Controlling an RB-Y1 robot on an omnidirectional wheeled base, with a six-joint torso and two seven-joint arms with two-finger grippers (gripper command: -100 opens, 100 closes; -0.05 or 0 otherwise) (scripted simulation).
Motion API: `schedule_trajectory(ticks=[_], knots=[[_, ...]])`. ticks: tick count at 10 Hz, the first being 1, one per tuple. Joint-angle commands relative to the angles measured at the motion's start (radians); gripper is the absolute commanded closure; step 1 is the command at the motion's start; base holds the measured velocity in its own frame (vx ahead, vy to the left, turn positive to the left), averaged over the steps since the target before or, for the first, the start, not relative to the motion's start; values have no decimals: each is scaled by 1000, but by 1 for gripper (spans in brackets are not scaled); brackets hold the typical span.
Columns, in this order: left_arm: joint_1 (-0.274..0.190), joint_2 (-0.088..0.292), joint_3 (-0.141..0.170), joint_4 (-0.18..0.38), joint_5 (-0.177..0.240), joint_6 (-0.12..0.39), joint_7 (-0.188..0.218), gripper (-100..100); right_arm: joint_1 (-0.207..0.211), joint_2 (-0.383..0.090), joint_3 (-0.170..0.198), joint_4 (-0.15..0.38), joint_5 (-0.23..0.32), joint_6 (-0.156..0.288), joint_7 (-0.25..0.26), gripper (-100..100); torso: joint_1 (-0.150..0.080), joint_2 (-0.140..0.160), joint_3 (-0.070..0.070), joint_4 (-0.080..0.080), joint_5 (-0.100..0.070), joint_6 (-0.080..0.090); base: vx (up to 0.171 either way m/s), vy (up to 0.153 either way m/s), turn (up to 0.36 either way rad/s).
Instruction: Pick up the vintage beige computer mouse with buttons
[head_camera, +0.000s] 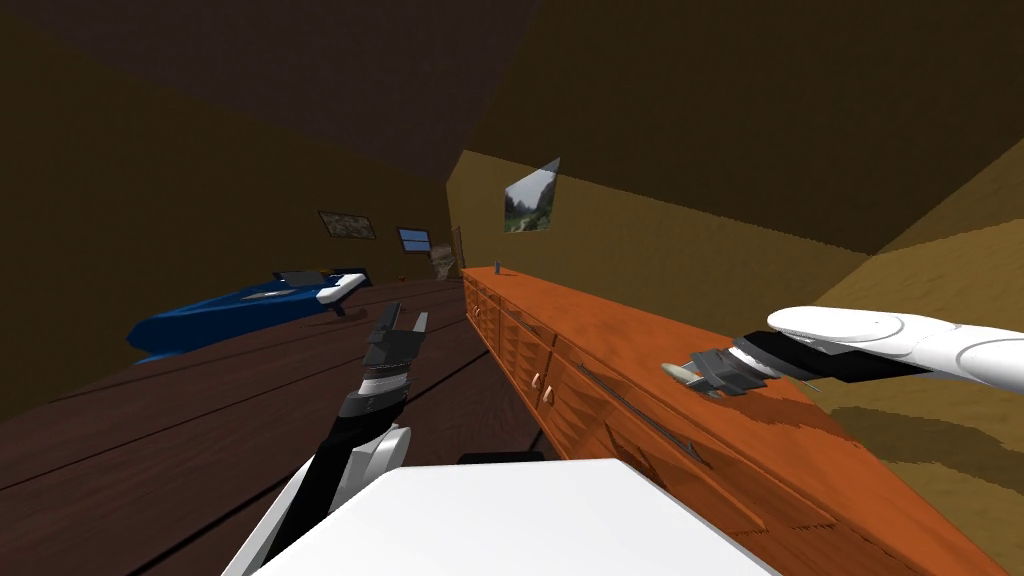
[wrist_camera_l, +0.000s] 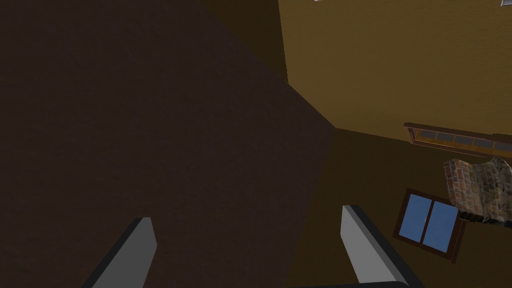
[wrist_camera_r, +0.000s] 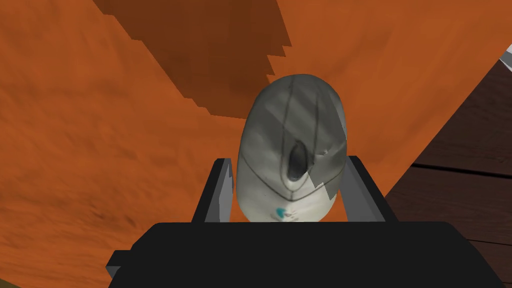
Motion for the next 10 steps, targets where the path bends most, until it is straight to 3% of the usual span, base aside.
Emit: schedule_trajectory(ticks=[1,2,3,4,6,7,8,9,10], knots=[[0,0,0,0,0,0,0,0,50,-8,-50,-13,7,8,-10,100,0,0,0,0,0,0,26,-35,-119],[0,0,0,0,0,0,0,0,63,-8,-71,-13,7,8,-10,100,-1,0,0,0,-1,0,12,-13,-19],[0,0,0,0,0,0,0,0,103,-52,-104,-62,-22,38,-18,100,0,0,0,0,-1,-1,16,-30,-159],[0,0,0,0,0,0,0,0,110,-52,-154,-62,-5,38,-18,100,0,0,0,0,0,0,21,-28,-118],[0,0,0,0,0,0,0,0,156,-52,-154,-62,-22,38,-18,100,1,0,0,0,0,-2,9,-12,14],[0,0,0,0,0,0,0,0,186,-92,-214,-105,-51,67,-27,100,2,0,0,-1,-1,-2,17,-31,-167],[0,0,0,0,0,0,0,0,222,-96,-212,-110,-51,67,-27,100,1,0,0,0,1,-1,24,-35,-115],[0,0,0,0,0,0,0,0,249,-96,-237,-110,-51,67,-27,100,0,0,0,0,-1,-1,12,-13,-7],[0,0,0,0,0,0,0,0,284,-140,-276,-158,-79,97,-35,100,0,0,0,-1,-1,-1,18,-28,-161]])
